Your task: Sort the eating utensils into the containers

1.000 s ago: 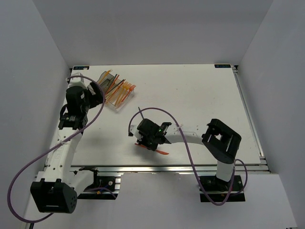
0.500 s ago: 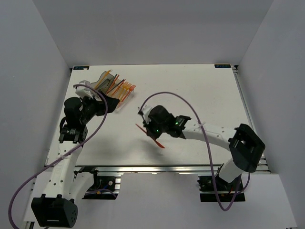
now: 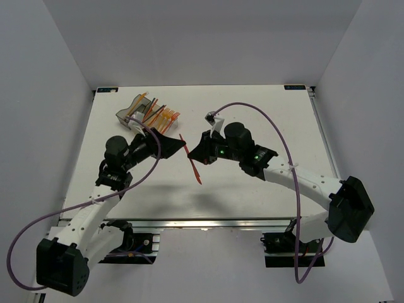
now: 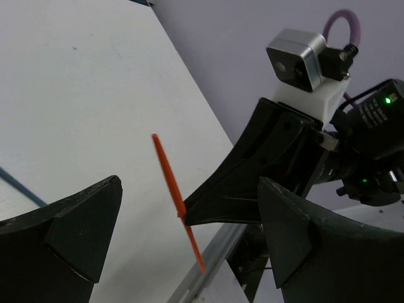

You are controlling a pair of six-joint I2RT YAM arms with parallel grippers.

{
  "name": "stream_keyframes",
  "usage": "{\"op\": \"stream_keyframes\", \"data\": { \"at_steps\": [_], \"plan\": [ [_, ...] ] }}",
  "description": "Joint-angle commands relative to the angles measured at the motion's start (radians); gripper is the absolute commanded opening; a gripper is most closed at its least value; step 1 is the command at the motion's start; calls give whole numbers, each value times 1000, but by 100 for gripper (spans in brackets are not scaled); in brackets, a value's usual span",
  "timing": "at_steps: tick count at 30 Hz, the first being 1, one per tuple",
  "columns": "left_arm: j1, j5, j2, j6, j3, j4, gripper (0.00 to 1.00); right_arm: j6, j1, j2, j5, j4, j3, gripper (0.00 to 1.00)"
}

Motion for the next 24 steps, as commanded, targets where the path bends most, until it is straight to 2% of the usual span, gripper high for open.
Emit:
{"op": "stream_keyframes", "data": {
  "at_steps": [1,7,11,12,14,15,18,19,20,21,22,23,24],
  "plan": [
    [-65,-21,30,-33,11,110,96,54,4,0,-52,73,41,0],
    [-87,-69,82,-17,13,95,86,56,4,-29,-58,103,13,0],
    [-93,-72,113,-36,13,138,75,50,4,-38,-86,122,4,0],
    [-96,-74,119,-42,14,147,66,51,7,-37,-99,128,3,0],
    [-98,-77,130,-50,22,179,55,48,10,-37,-103,142,-4,0],
    [-99,-75,142,-66,24,195,39,51,11,-37,-104,148,-10,0],
    [-108,-60,159,-89,34,245,22,56,11,-47,-94,168,-22,0],
    [-112,-58,173,-89,39,251,2,54,11,-50,-87,169,-27,2],
    [-113,-57,179,-86,45,245,0,57,11,-61,-78,168,-28,16],
    [-113,-61,185,-53,73,227,0,57,5,-70,-17,135,-30,36],
    [-113,-80,194,-7,105,107,0,62,-1,-84,18,111,-40,76],
    [-113,-201,201,74,155,-13,0,63,-13,-121,52,90,-51,86],
    [-113,-301,214,254,289,-125,0,66,-42,-144,104,56,-66,89]
  ]
}}
